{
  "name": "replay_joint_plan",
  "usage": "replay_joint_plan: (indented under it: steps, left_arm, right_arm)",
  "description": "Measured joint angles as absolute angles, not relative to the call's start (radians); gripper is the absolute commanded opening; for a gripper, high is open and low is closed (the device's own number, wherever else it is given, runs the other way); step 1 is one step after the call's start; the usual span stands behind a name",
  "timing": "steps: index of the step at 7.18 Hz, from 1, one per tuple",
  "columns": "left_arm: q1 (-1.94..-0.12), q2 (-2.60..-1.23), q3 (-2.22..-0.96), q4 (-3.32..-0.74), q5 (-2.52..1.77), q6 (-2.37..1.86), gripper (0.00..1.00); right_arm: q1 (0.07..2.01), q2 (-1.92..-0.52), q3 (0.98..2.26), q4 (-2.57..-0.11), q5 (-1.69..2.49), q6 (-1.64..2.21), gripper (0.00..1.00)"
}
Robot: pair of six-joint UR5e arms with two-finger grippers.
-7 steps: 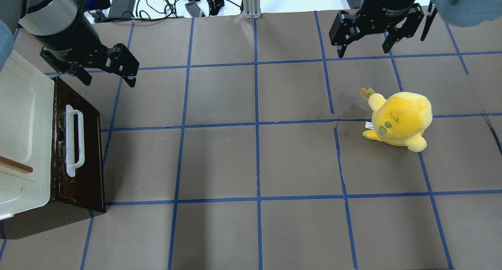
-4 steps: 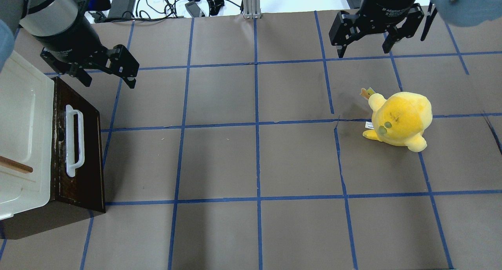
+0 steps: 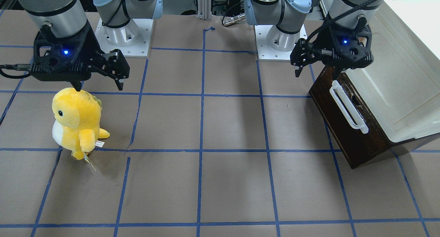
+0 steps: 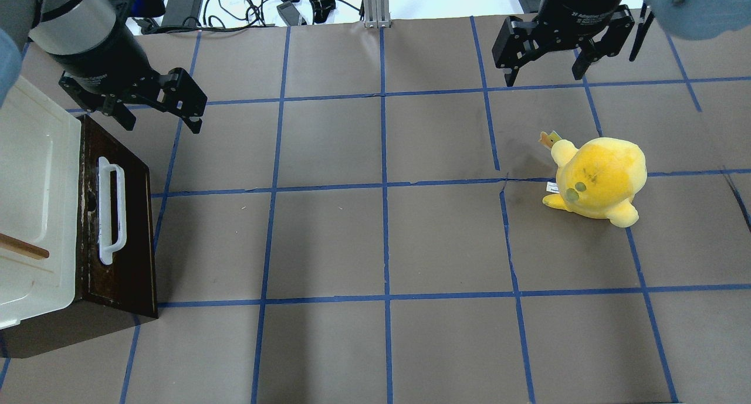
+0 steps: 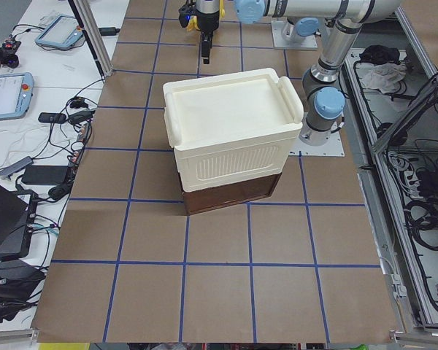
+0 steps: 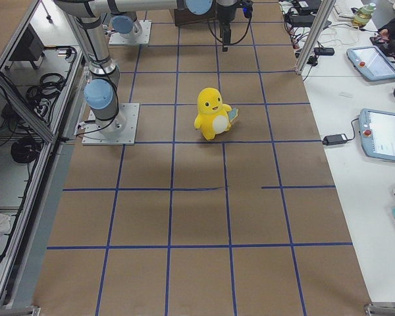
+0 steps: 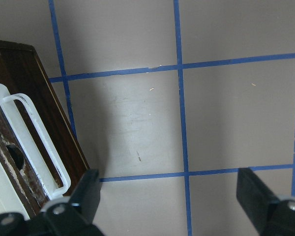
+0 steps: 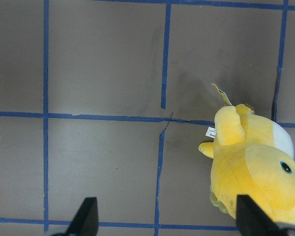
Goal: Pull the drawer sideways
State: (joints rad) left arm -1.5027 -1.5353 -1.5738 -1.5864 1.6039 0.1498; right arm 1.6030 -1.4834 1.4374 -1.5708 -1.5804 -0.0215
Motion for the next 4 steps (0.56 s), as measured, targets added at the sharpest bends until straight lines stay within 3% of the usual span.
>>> replay_joint_plan:
  steps: [4]
  left_arm:
    - [-1.499,-1.550,-1.570,-1.568,1.604,0.148,1.00]
  right_arm:
    - [1.603,-1.483,1.437,-1.571,-1.581,-0.022,1.00]
